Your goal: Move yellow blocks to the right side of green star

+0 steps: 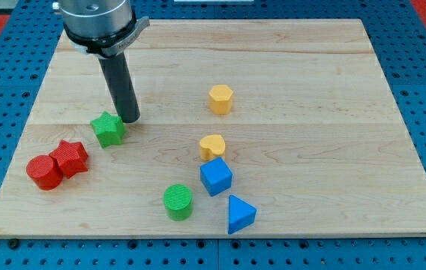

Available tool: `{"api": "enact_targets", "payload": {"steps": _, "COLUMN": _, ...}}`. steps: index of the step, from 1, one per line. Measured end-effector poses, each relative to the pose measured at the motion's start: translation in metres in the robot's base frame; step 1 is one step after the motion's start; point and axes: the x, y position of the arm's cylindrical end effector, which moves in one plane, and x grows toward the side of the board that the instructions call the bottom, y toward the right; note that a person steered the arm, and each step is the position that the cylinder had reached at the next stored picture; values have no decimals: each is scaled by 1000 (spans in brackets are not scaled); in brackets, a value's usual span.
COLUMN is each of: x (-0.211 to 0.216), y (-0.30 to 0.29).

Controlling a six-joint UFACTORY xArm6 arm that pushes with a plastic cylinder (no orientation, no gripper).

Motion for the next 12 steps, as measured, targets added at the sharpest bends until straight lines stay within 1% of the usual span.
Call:
{"api": "enact_targets", "payload": {"steps": 1, "x": 16, "y": -19}}
{"api": "enact_targets", "payload": {"steps": 2, "x": 18, "y": -39}}
{"api": "enact_targets", "payload": {"steps": 3, "x": -4, "y": 9}}
{"api": "enact_targets", "payload": {"steps": 4, "x": -36, "y": 52}}
{"api": "enact_targets", "payload": {"steps": 5, "x": -82, "y": 67}}
{"api": "enact_targets", "payload": {"steps": 6, "x": -88, "y": 128}}
{"api": "enact_targets", "payload": {"steps": 8, "x": -74, "y": 156}}
{"api": "enact_targets", "payload": {"steps": 9, "x": -35, "y": 125}}
{"api": "enact_targets", "payload": {"steps": 10, "x": -27, "y": 90}}
{"api": "enact_targets", "payload": {"steps": 12, "x": -27, "y": 88}}
